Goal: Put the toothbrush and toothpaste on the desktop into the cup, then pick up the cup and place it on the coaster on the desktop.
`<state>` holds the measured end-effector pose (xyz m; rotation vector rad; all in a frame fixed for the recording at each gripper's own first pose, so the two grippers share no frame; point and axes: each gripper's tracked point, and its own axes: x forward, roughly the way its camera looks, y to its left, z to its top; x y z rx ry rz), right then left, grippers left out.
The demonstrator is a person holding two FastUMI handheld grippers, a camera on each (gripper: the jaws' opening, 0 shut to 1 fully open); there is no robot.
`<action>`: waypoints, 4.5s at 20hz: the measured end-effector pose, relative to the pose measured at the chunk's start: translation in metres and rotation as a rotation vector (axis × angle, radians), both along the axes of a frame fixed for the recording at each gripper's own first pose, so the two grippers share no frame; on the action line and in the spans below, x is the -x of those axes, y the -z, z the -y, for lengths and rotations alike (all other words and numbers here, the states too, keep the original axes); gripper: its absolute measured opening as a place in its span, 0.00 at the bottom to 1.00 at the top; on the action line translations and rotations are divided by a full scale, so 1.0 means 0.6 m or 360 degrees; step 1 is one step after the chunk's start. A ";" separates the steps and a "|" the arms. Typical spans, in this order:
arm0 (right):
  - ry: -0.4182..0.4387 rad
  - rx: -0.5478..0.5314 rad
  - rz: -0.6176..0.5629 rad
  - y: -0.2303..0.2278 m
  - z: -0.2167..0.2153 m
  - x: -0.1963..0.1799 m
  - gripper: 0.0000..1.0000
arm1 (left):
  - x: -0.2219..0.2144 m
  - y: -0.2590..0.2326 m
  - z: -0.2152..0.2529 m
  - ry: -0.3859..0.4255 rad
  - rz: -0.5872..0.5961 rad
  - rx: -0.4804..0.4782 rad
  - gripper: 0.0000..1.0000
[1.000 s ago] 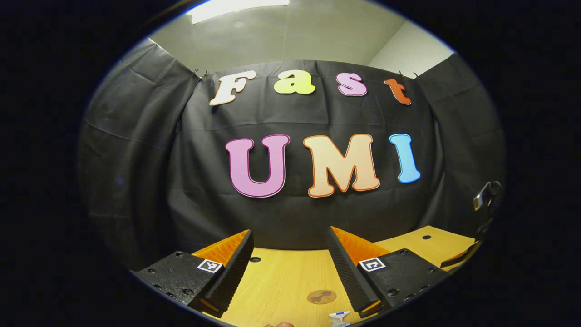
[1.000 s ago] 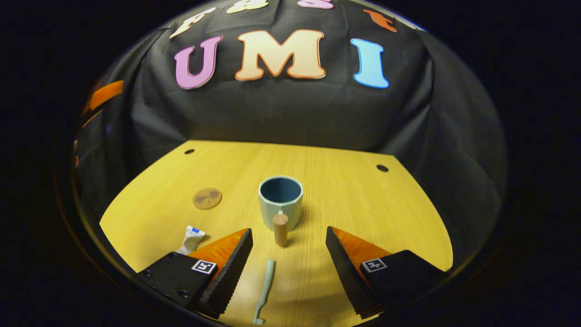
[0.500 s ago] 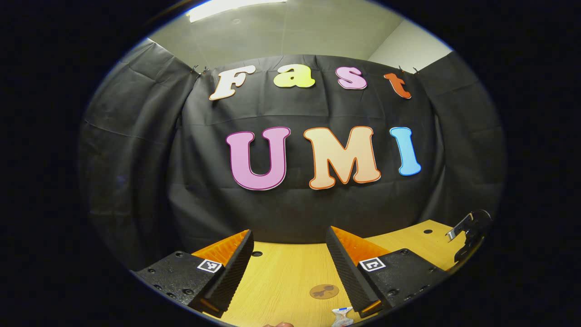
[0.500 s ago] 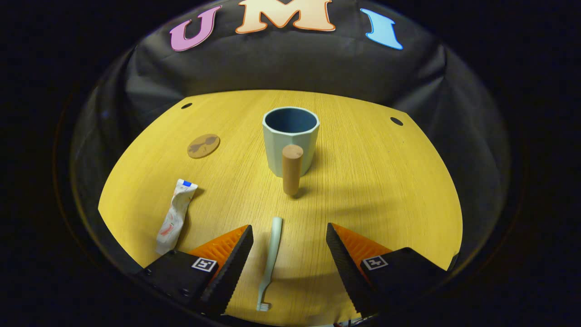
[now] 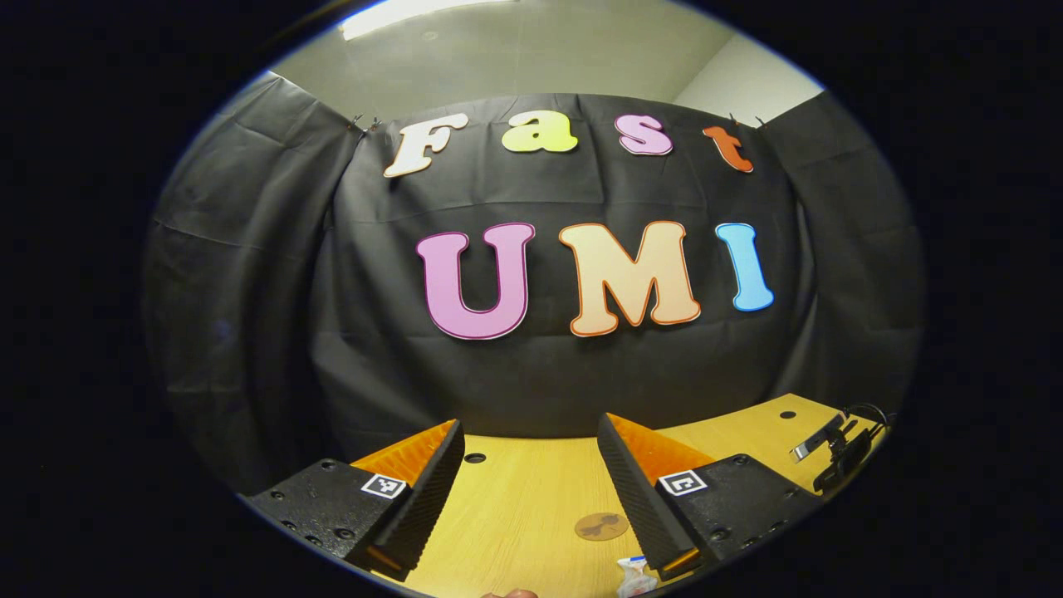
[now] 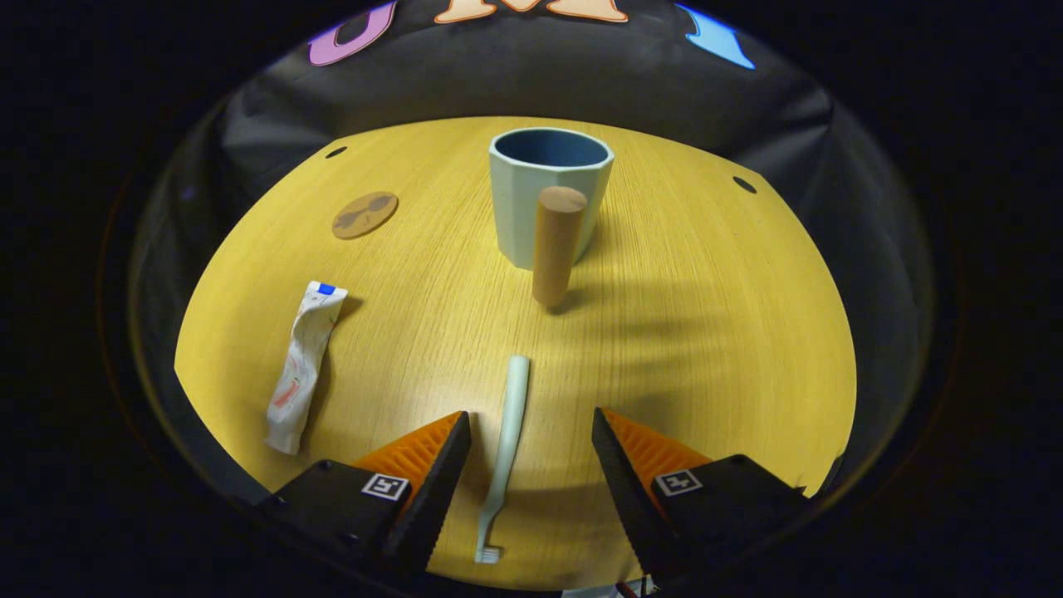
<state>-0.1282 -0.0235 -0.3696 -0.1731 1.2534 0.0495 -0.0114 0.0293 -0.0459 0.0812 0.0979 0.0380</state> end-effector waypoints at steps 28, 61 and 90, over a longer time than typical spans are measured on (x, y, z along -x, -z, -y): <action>0.0054 -0.0103 -0.0289 0.007 -0.015 0.010 0.10 | 0.038 0.250 0.134 0.0407 -0.0655 0.0068 0.94; 0.0028 -0.0234 -0.0267 0.007 -0.016 0.010 0.10 | 0.149 0.512 0.192 0.0436 -0.1707 0.0041 0.60; -0.0196 -0.0415 0.0229 -0.107 -0.077 -0.041 0.10 | 0.116 0.330 0.206 0.0471 -0.1072 0.0451 0.00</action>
